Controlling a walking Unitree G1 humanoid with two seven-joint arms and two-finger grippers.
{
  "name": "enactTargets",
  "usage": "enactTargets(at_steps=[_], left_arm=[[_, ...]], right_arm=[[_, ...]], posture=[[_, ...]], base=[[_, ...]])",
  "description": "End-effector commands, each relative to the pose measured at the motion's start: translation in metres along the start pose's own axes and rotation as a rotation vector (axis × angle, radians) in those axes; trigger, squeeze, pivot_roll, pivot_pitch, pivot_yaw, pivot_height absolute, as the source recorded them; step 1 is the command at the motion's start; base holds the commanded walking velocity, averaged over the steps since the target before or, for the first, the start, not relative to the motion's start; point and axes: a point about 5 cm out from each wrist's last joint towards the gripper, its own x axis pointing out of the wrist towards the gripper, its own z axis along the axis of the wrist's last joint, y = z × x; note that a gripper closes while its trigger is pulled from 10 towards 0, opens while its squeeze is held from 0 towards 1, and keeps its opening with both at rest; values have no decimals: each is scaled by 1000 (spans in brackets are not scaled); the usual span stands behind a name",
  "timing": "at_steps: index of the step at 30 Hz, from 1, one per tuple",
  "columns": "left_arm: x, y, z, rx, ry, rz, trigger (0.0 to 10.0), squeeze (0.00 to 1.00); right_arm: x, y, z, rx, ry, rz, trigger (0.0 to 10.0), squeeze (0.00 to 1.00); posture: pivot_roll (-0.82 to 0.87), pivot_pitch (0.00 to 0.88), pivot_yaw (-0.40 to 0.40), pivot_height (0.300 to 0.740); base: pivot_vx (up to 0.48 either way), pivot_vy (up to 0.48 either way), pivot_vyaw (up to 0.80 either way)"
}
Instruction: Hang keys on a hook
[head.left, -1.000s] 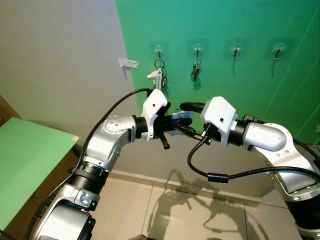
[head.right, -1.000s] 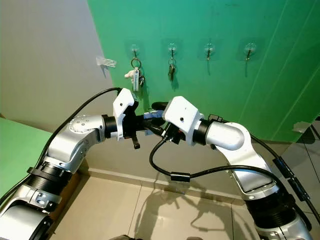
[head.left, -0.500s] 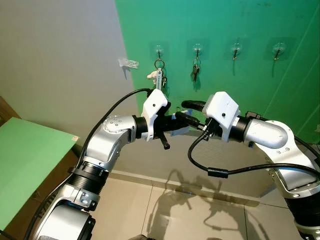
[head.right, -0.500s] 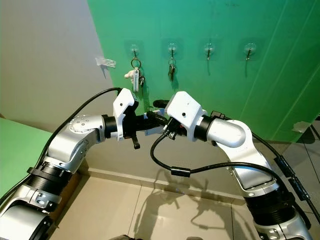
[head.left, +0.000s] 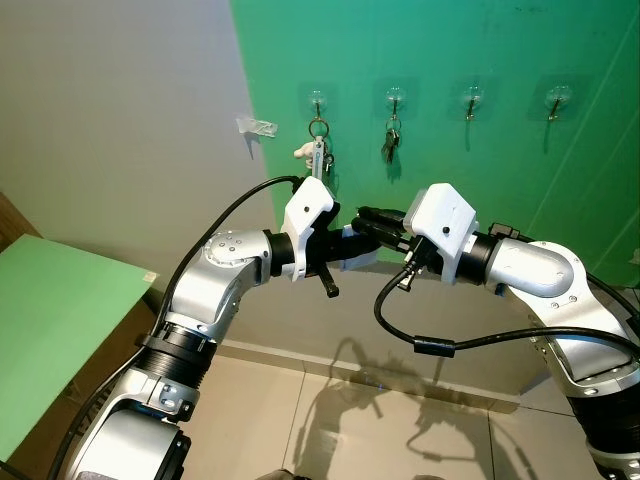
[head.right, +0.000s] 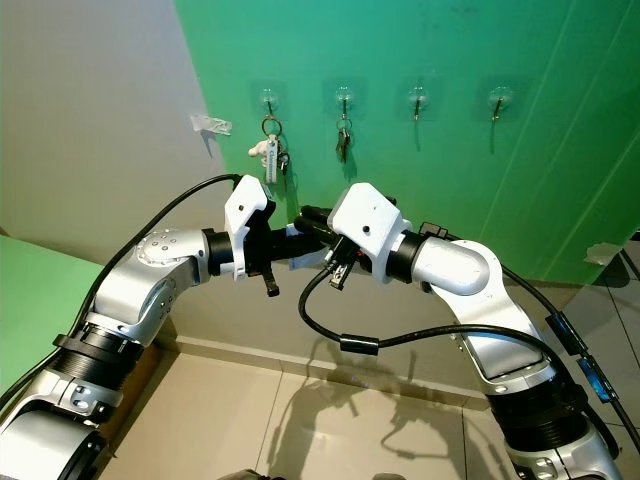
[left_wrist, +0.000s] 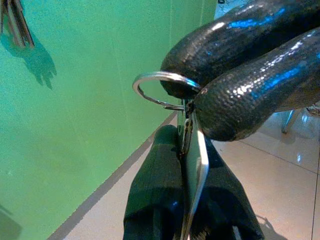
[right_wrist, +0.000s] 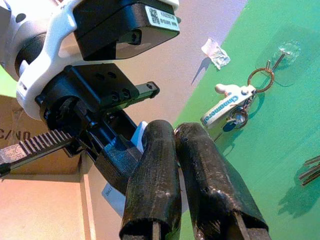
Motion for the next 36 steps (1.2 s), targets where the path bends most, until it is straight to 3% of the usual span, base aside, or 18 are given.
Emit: enactTargets(at_steps=[1,17,20,21,23,24,25,36], left_arm=[[-2,-1,-2,7,16,-9,0,0],[-3,3,-6,19,33,38,0,0],[-3,9,-6,53,58,102,0,0],[-3,9,-6,62,62,113,10000,0],[-2,11,-6,65,67,122,10000,0],[-2,11,-6,70,67,127,10000,463],[-2,11,-6,75,64,131,10000,1000],[-2,15,2,70,-6,171,10000,1000]], right_arm=[[-2,-8,6,-23,-21,-37,0,0],[-5,-21,4,-17,-2,-118,0,0],[-4,-25,4,-17,1,-140,0,0],[-4,-25,4,-17,1,-141,0,0],[-4,-25,3,-16,1,-142,0,0],[-4,-25,4,-16,1,-143,0,0],[-4,-25,4,-16,1,-145,0,0],[-4,-28,3,-17,3,-161,0,0]], posture=[[-277,4,117,740],[-277,0,115,740],[-277,0,117,740],[-277,0,117,740],[-277,0,117,740],[-277,0,116,740],[-277,0,116,740],[-277,6,114,740]], base=[[0,0,0],[0,0,0],[0,0,0],[0,0,0],[0,0,0],[0,0,0],[0,0,0],[0,0,0]])
